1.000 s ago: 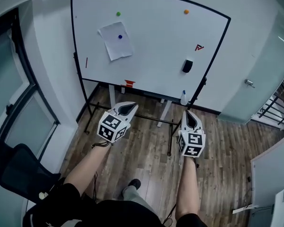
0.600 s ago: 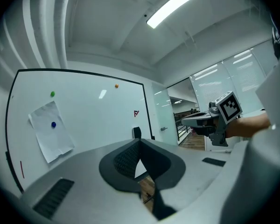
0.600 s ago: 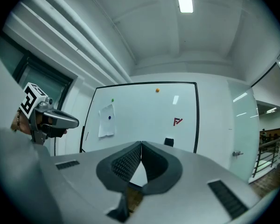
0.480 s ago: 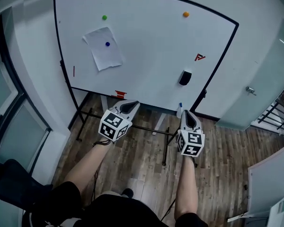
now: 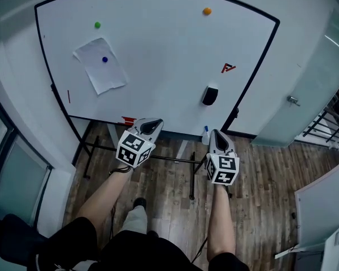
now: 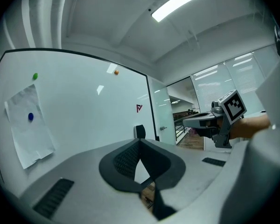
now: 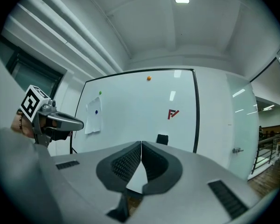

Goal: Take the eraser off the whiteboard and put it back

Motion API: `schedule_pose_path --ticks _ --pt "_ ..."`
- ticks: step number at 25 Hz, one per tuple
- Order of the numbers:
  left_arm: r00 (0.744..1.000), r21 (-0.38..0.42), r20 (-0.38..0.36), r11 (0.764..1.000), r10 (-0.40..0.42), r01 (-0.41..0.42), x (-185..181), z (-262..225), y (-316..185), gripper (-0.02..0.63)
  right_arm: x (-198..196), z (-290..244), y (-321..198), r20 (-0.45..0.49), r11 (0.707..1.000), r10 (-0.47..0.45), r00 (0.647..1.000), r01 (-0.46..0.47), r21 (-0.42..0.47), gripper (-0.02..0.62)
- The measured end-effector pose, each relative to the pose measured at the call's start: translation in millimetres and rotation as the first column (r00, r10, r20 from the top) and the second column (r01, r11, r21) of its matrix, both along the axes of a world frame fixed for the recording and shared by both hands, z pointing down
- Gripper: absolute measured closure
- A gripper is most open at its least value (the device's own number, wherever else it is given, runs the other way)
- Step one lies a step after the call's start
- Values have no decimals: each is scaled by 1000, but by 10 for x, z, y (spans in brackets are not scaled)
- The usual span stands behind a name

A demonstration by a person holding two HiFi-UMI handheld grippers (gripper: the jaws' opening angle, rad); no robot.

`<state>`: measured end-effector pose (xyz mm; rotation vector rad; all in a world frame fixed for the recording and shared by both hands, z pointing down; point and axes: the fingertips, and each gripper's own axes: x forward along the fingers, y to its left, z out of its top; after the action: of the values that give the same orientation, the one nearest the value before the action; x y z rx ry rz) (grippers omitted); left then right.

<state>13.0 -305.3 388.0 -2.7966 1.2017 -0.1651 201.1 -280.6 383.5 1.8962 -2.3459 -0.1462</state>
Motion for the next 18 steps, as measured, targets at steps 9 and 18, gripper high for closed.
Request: schedule_pose_path --ticks 9,18 --pt "996 -6 -9 996 84 -84 273 -33 -957 586 215 27 -863 31 996 88 996 -88 -2 569" --pt "989 -32 -14 989 145 -146 341 82 -1617 586 331 177 -1670 126 991 126 984 -119 -60 357"
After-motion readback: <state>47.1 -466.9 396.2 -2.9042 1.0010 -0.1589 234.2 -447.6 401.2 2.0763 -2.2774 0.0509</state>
